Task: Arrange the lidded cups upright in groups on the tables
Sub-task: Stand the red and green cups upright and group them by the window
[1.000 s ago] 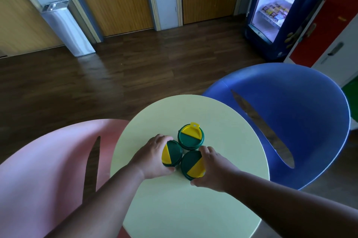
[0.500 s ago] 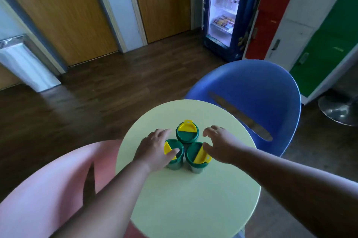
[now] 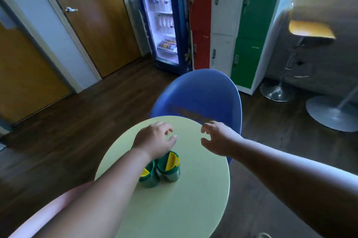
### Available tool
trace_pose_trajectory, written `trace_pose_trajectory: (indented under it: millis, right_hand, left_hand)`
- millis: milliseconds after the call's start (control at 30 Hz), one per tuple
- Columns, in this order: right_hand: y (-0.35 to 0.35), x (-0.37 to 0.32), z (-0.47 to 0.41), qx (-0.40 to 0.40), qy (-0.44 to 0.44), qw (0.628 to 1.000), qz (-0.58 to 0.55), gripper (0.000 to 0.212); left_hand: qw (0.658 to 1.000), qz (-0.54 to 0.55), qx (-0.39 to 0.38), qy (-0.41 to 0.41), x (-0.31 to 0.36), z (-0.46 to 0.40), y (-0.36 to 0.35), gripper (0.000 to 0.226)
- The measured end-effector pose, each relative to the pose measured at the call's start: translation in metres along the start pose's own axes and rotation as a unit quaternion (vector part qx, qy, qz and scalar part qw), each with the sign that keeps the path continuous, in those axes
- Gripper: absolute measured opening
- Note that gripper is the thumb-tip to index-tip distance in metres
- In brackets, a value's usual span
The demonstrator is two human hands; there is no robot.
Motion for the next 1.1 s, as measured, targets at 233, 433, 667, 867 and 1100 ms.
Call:
trace_pose_trajectory:
  millis: [233, 433, 667, 867, 1100]
  right_hand:
    - [0.069, 0.111, 0.039, 0.036, -0.068, 0.996, 0.033, 0.008]
    - [0.154, 0.254, 0.086, 0.053, -0.141, 0.988, 0.046, 0.016]
    - [0.266, 0.398, 0.139, 0.132, -0.209, 0.968, 0.05, 0.022]
    - [0.326, 0.475, 0.158, 0.162, -0.236, 0.957, 0.037, 0.014]
    - [0.382, 0.565, 0.144, 0.203, -0.274, 0.939, 0.046, 0.02]
  left_hand:
    - [0.993, 0.01, -0.021, -0.116, 0.146, -0.067, -0.024, 0.021]
    - [0.979, 0.015, -0.038, -0.199, 0.318, -0.135, -0.065, 0.025]
    - [0.963, 0.024, -0.052, -0.265, 0.504, -0.203, -0.089, 0.029]
    - [0.95, 0.028, -0.047, -0.308, 0.609, -0.25, -0.098, 0.026]
    - [0.929, 0.05, -0.031, -0.366, 0.707, -0.326, -0.102, 0.027]
Point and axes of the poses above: each hand's wrist, its own z-axis away from the middle knuckle, its own y-axis out of the back of the hand, x = y × z, the point moved 1 cm from there along -z, towards the middle knuckle, and after that the axes turned 6 degrees about y, right-handed, at the moved point
